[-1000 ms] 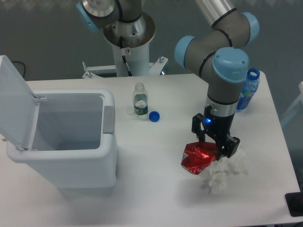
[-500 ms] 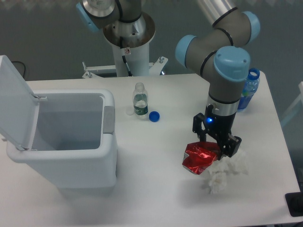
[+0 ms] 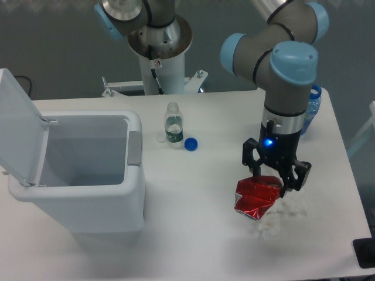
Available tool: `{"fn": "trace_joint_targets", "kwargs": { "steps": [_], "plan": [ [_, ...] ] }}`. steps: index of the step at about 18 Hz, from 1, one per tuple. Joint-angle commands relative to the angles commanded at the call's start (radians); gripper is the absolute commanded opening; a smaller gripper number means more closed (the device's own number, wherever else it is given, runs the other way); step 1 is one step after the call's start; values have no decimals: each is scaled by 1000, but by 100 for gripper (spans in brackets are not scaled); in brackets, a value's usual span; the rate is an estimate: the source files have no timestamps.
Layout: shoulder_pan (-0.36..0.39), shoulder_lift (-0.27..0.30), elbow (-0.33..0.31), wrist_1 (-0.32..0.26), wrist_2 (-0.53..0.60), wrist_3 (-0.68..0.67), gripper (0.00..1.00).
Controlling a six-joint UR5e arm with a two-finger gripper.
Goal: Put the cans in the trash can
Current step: 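Grip the crushed red can and lift it off the tissue, then carry the held red can across the table over the white bin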
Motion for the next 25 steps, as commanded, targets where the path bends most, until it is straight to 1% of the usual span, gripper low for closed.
{"fn": "trace_joint_targets", "kwargs": {
  "steps": [2, 4, 7, 8, 10, 11, 14, 19, 24, 25],
  "plan": [
    [0, 0, 28, 0, -60, -87, 66],
    [-2, 6, 31, -2, -88, -114, 66],
    [-8, 41, 8, -5, -88, -123, 66],
    [-12, 49, -10, -5, -88, -134, 66],
    [-29, 96, -38, -6, -88, -157, 66],
    [-41, 107, -47, -12, -88, -171, 66],
    [-78, 147, -47, -43, -88, -214, 66],
    [-149, 192, -64, -48, -83, -266, 66],
    [-170, 227, -70, -49, -88, -269, 66],
    [-173, 235, -70, -58, -94, -269, 66]
  ]
}}
